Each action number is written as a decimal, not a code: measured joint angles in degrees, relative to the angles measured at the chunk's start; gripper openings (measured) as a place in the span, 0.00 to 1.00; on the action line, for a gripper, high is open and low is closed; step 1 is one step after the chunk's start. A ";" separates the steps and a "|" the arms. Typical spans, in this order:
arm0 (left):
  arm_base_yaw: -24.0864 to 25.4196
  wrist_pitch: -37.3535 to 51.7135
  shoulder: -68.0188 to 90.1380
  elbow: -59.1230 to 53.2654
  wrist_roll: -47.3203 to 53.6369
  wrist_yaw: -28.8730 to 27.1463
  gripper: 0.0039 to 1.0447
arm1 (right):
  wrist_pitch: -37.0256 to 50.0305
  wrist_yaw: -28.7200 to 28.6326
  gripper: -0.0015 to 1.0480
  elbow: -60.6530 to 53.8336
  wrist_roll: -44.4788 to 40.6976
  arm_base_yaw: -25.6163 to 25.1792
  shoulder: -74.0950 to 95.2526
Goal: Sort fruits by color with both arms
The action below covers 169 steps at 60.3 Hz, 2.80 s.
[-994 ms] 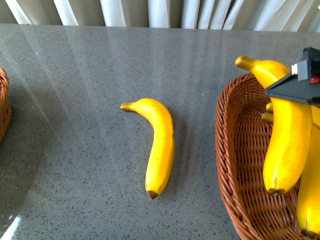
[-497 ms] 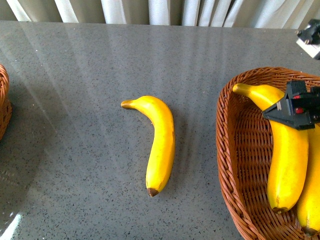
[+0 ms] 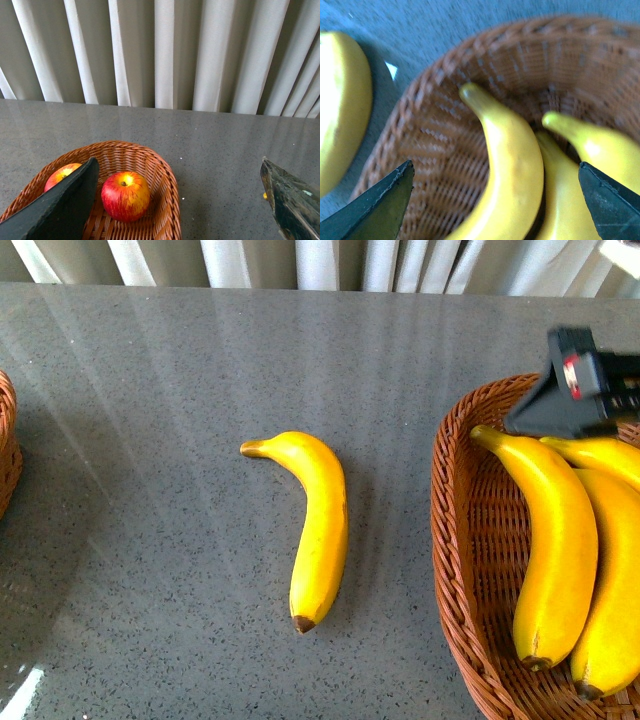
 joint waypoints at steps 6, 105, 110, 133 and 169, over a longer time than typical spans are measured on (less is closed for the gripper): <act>0.00 0.02 0.00 0.00 0.00 -0.02 0.91 | -2.73 0.55 0.91 7.63 0.02 3.78 1.77; 0.00 0.00 0.00 0.00 0.00 -0.02 0.91 | -12.50 7.04 0.91 37.33 -0.79 25.05 36.92; 0.00 0.00 0.00 0.00 0.00 -0.02 0.91 | -12.50 7.08 0.82 37.33 -0.63 25.07 36.92; 0.00 0.00 0.00 0.00 0.00 0.00 0.91 | -11.69 2.54 0.32 36.87 3.78 24.61 35.50; 0.00 0.00 0.00 0.00 0.00 -0.02 0.91 | -4.59 -4.79 0.32 11.21 3.76 7.04 5.51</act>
